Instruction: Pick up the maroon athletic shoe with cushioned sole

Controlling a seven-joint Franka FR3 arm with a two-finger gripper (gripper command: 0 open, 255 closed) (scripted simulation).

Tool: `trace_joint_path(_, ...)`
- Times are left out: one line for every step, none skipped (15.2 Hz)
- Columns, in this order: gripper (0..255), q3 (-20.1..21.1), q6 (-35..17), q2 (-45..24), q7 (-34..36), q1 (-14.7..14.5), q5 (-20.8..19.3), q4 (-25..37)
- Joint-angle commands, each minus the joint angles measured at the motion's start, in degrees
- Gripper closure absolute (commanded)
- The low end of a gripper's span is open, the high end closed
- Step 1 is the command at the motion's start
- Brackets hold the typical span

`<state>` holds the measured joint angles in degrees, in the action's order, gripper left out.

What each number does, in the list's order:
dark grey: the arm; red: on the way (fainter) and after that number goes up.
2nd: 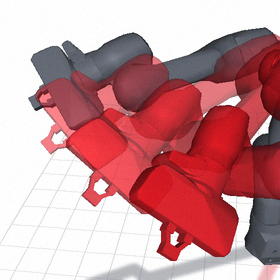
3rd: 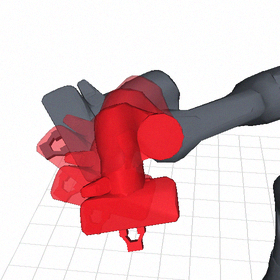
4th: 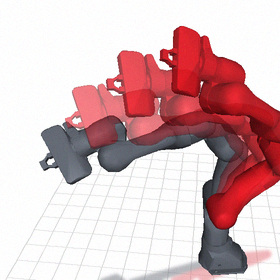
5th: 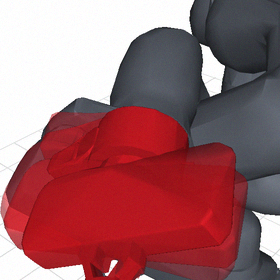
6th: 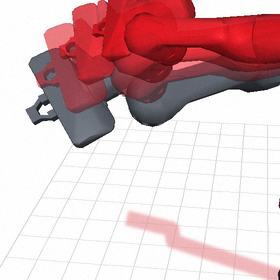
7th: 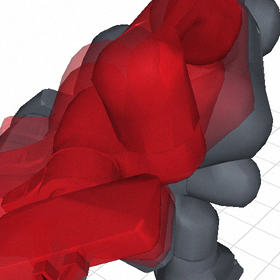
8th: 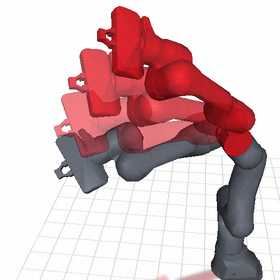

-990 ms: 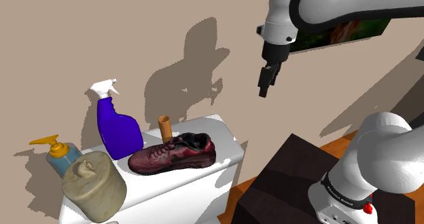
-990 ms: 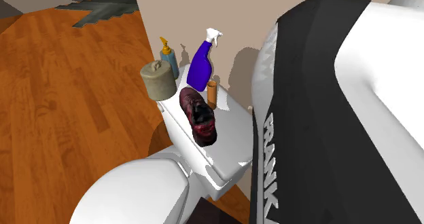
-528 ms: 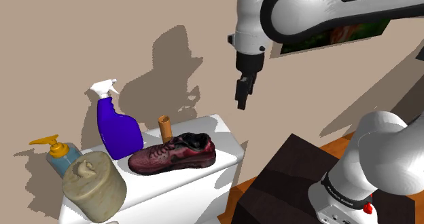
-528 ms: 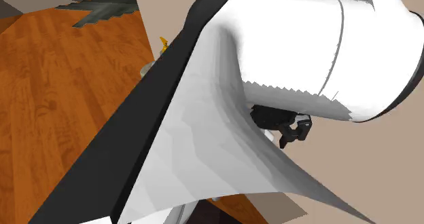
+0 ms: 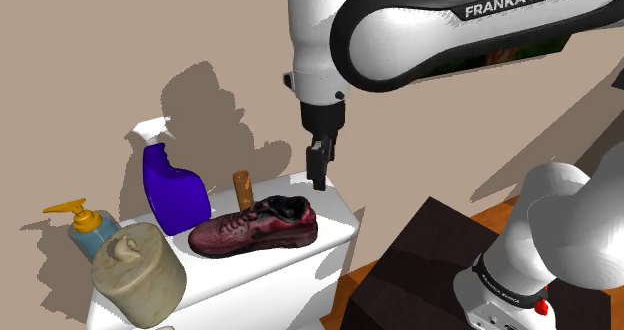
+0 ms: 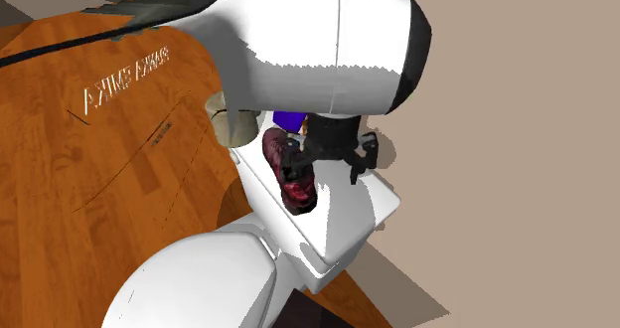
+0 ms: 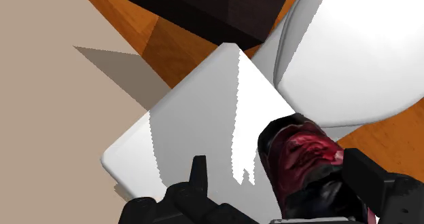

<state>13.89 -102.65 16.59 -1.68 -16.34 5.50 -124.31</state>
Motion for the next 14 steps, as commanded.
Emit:
trace_joint_path(0,1.70,-0.63,-2.77,0.48,-1.22,0.01,1.81)
trace_joint_path(0,2.53,-0.75,-4.21,0.75,-1.79,-0.09,2.98)
trace_joint_path(0,3.34,-0.84,-5.67,1.02,-2.37,-0.24,4.17)
trace_joint_path(0,3.96,-0.89,-6.79,1.24,-2.82,-0.38,5.11)
trace_joint_path(0,4.00,-1.66,-6.93,1.24,-2.83,-0.40,4.47)
trace_joint_path(0,4.04,-2.43,-7.08,1.24,-2.85,-0.41,3.85)
trace_joint_path(0,4.08,-3.20,-7.24,1.25,-2.86,-0.43,3.24)
trace_joint_path(0,4.12,-3.97,-7.42,1.26,-2.88,-0.45,2.64)
trace_joint_path(0,4.16,-4.74,-7.61,1.27,-2.89,-0.48,2.05)
trace_joint_path(0,4.20,-5.52,-7.82,1.29,-2.90,-0.51,1.47)
trace_joint_path(0,4.25,-6.29,-8.03,1.30,-2.91,-0.54,0.91)
trace_joint_path(0,4.27,-6.74,-8.15,1.31,-2.92,-0.56,0.57)
trace_joint_path(0,4.27,-6.74,-8.16,1.31,-2.92,-0.56,0.58)
trace_joint_path(255,4.24,-6.68,-8.06,1.26,-2.90,-0.55,0.55)
